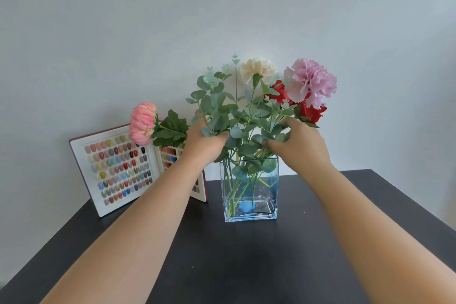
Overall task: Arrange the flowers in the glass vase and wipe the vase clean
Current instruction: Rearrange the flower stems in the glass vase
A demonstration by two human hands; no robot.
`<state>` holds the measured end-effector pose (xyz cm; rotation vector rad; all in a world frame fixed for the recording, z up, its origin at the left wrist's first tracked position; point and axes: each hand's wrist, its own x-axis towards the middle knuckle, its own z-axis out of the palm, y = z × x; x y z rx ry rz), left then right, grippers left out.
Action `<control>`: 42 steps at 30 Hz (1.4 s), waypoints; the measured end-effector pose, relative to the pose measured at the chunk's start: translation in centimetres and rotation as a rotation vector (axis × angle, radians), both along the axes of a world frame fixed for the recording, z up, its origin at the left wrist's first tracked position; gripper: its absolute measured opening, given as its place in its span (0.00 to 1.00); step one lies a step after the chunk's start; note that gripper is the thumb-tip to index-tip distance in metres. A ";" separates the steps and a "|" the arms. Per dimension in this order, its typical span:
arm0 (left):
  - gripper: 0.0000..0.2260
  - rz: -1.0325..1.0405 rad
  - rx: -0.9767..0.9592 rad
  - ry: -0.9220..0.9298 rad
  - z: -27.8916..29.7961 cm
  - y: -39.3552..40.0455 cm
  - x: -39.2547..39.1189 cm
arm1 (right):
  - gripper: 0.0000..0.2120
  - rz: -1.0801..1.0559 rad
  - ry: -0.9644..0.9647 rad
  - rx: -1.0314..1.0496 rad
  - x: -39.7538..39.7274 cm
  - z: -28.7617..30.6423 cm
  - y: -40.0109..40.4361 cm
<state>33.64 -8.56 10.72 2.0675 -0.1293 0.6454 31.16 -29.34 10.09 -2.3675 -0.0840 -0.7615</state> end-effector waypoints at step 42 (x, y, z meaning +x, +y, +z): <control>0.09 -0.217 0.249 0.242 -2.0 -1.6 3.3 | 0.08 0.099 0.046 0.059 4.4 -1.6 -1.0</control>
